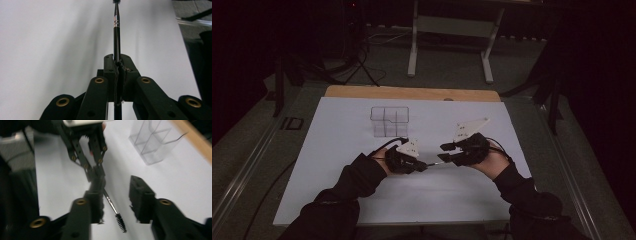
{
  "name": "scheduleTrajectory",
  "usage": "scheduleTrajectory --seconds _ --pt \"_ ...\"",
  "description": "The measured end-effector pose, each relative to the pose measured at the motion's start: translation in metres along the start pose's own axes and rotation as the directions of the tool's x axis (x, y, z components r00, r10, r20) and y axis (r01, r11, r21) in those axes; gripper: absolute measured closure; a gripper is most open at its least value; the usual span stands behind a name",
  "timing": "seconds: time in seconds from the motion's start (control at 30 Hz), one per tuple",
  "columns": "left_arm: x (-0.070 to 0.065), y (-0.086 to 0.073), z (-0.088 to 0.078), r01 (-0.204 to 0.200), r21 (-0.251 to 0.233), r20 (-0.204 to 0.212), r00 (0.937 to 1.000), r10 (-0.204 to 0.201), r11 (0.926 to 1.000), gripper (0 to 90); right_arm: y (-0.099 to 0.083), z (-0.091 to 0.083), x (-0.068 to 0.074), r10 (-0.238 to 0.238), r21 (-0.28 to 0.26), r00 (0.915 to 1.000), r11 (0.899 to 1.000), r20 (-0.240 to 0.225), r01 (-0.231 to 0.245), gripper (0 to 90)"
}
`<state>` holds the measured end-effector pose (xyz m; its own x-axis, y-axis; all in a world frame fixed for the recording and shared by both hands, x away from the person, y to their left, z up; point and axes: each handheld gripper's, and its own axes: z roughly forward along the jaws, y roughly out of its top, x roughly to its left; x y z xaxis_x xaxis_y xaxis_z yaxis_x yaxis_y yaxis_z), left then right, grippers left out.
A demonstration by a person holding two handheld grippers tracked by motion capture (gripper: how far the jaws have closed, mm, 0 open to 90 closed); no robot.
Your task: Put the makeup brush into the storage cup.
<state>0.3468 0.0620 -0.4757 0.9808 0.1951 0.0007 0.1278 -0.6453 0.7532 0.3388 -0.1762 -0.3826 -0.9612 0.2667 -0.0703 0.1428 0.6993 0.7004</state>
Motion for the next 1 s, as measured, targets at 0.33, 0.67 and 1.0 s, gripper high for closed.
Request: scheduleTrajectory --seconds 0.33,0.67,1.0 --pt "0.001 -0.005 -0.004 0.032 -0.027 -0.029 0.9990 -0.033 0.9991 86.1 -0.010 -0.006 0.001 0.129 -0.079 0.9895 0.989 0.066 -0.124 49.3" --pt "0.001 -0.007 -0.006 0.063 -0.063 -0.033 0.9973 -0.065 0.9960 86.1 -0.025 -0.011 0.018 0.169 -0.241 0.9785 0.961 0.118 -0.137 51.1" --pt "0.002 -0.008 -0.009 0.096 -0.128 -0.032 0.9944 -0.101 0.9871 86.2 -0.038 -0.012 0.025 0.220 -0.311 0.9659 0.935 0.136 -0.169 47.1"
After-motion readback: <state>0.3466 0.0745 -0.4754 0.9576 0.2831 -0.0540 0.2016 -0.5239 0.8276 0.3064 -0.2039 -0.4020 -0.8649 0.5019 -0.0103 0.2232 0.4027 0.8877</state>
